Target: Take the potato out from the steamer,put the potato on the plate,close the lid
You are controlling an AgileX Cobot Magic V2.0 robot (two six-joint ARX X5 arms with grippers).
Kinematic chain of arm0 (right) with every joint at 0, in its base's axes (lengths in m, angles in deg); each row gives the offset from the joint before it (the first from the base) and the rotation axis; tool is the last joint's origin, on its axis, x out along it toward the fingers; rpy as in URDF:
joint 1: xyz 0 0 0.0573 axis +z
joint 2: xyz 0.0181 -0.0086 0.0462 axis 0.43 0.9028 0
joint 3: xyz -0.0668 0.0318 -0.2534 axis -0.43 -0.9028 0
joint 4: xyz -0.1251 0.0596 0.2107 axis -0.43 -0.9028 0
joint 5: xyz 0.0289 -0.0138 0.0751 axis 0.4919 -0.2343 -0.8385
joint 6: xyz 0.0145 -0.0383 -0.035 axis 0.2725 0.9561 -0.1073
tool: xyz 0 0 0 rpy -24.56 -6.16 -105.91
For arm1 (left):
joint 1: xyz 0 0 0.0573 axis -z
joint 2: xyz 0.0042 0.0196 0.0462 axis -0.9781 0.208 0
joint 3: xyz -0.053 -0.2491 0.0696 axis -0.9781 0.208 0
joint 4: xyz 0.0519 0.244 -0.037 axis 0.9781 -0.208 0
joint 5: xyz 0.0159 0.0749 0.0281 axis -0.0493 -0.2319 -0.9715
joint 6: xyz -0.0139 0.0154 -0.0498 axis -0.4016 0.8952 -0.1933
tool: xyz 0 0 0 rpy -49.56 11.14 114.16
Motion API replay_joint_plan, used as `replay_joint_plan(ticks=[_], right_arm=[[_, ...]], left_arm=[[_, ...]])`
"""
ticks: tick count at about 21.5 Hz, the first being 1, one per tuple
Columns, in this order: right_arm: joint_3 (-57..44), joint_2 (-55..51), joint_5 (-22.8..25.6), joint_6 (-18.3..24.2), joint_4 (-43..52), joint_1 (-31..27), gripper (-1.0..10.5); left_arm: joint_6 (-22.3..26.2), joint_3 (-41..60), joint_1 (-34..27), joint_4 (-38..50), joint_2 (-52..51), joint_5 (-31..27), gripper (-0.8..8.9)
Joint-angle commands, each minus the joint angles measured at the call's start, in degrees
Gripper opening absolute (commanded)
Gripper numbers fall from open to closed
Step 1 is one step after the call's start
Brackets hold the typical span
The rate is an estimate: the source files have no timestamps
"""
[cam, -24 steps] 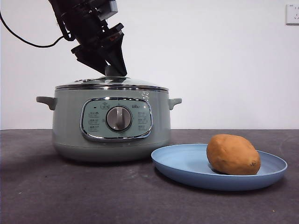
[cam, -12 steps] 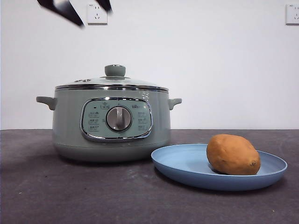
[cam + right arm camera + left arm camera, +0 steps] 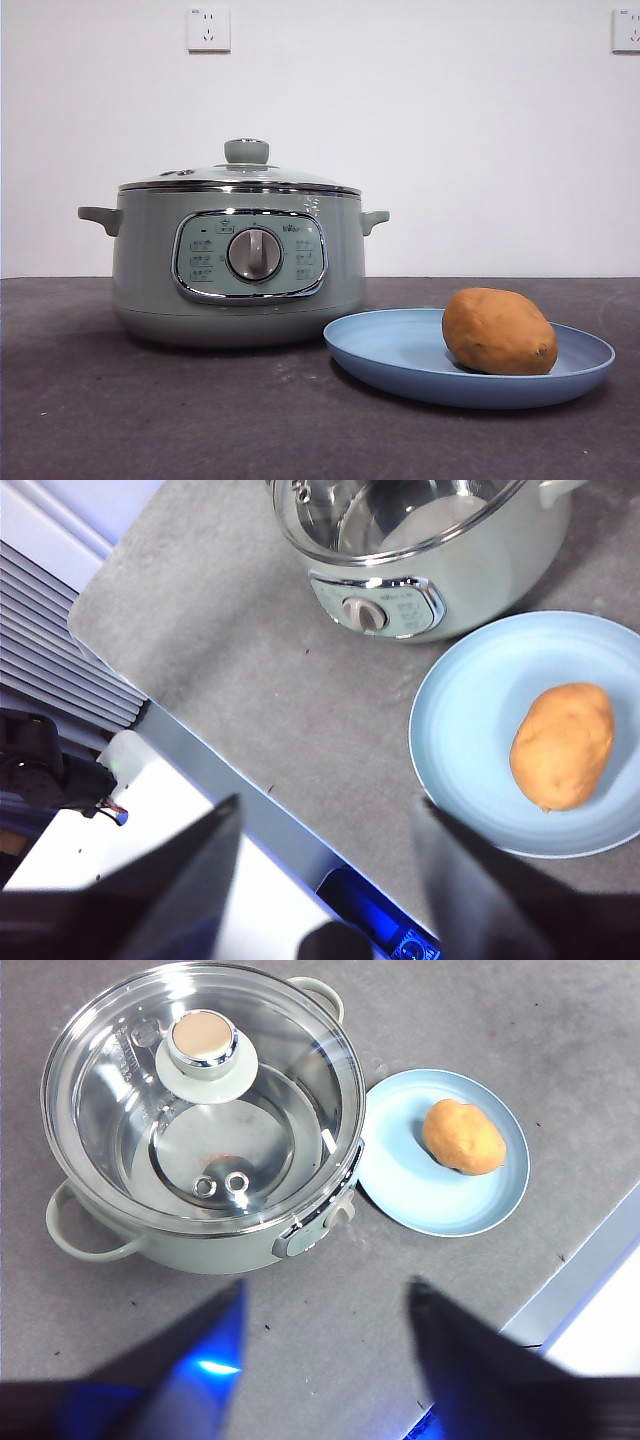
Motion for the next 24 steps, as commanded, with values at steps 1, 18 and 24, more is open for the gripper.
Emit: replay_joint_plan(ticks=[1,18,24], right_arm=[[0.02,-0.13,-0.2,0.09,0.33,0.11,0.0],[0.02,-0.2,-0.2,0.09,0.26,0.11,0.0],[0.02,-0.17,-0.2,0.09,0.24,0.11,0.0]], left_arm=[[-0.55,0.26,0.13,-0.02,0.04,0.0,-0.04],[5.68,3.15,-8.37,21.2,-7.93,-0.15,-0.04],[3.52,34.8,-22.25,52.83,-30.8,-2.08,-0.04]])
